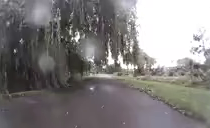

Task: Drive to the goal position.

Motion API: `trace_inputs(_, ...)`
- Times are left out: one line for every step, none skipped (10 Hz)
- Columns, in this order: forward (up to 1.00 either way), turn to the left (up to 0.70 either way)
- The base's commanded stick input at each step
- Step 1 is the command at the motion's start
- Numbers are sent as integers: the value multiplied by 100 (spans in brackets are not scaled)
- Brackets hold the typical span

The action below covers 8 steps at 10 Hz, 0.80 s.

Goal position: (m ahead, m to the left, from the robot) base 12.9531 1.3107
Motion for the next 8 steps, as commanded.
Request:
trace_inputs(85,0)
trace_inputs(85,0)
trace_inputs(85,0)
trace_inputs(85,0)
trace_inputs(85,0)
trace_inputs(85,0)
trace_inputs(85,0)
trace_inputs(85,0)
